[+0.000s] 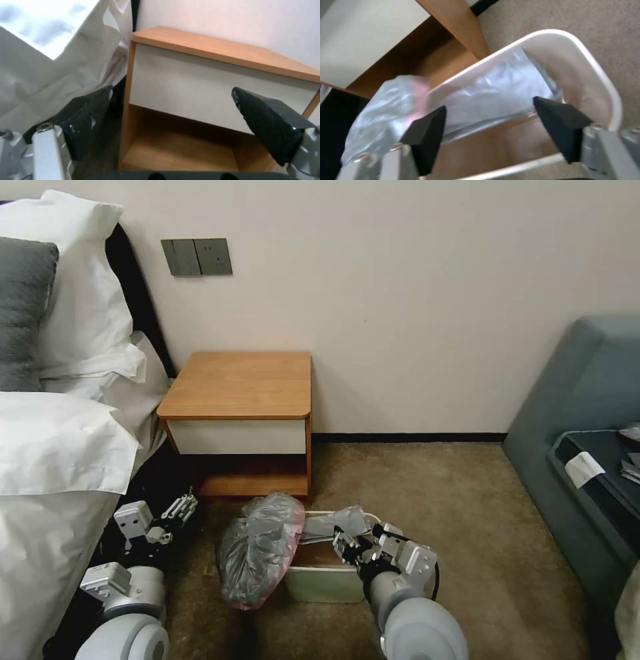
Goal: Pick up the garbage bag from the table and place it over the trash can.
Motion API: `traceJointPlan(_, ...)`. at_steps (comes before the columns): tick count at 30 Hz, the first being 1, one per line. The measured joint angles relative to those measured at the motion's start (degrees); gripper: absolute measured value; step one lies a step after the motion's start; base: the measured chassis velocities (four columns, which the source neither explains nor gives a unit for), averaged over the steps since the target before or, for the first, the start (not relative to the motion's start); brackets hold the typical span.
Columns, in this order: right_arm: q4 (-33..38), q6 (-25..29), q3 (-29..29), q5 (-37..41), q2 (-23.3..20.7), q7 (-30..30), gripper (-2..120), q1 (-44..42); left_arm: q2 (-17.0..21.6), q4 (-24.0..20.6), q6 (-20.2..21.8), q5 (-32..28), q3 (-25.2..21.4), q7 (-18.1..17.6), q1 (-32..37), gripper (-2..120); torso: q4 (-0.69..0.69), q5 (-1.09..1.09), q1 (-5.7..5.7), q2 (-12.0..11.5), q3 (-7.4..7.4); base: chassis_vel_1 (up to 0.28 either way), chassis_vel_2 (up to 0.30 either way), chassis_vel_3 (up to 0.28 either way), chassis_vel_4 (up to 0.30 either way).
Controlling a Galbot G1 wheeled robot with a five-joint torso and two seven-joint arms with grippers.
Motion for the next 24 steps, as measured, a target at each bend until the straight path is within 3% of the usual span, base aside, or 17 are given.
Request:
traceJointPlan(1,0.00,0.00,0.00,0.00,0.00,0.00,72,0.00,0.00,0.00,0.00,0.00,0.00,0.00,0.00,92,0.00,0.00,0.00,0.00,0.00,0.000,0.000,0.000,0.000)
traceJointPlan(5,2.97,-0.35,0.90,0.36,-2.19,0.61,92,-1.69,-0.28,0.30,0.00,0.19,0.84,0.23,0.10,92,0.00,0.00,0.00,0.00,0.00,0.000,0.000,0.000,0.000)
traceJointPlan(8,4.08,-0.34,2.18,-0.09,-2.81,0.51,99,-2.52,-0.25,0.26,0.00,0.21,1.39,0.37,0.44,92,0.00,0.00,0.00,0.00,0.00,0.000,0.000,0.000,0.000)
traceJointPlan(11,4.97,-0.17,4.14,-1.00,-2.86,-0.05,100,-3.02,0.13,-0.67,0.51,-0.49,2.04,0.84,1.05,92,0.00,-0.01,0.00,0.00,0.00,0.000,0.000,0.000,0.000)
traceJointPlan(15,5.31,0.68,7.06,-2.48,-2.09,-1.15,100,-2.89,1.55,-3.79,3.36,-6.50,2.75,3.62,2.11,93,0.00,0.00,0.00,0.00,0.00,0.000,0.000,0.000,0.000)
traceJointPlan(19,5.23,2.35,10.54,-5.36,-1.15,-3.20,100,-3.14,3.32,-7.37,11.28,-16.28,3.21,8.36,3.52,95,0.00,0.01,0.00,0.00,0.00,0.000,0.000,0.000,0.000)
traceJointPlan(21,5.22,2.67,11.26,-5.72,-0.99,-3.46,100,-3.24,3.40,-7.42,11.51,-17.66,4.11,9.50,3.80,95,0.00,0.01,0.00,0.00,0.00,0.000,0.000,0.000,0.000)
traceJointPlan(24,5.21,3.52,12.32,-6.62,-0.88,-4.06,100,-3.49,3.12,-5.99,9.99,-14.89,6.58,11.69,3.98,95,0.00,0.00,0.00,0.00,0.00,0.000,0.000,0.000,0.000)
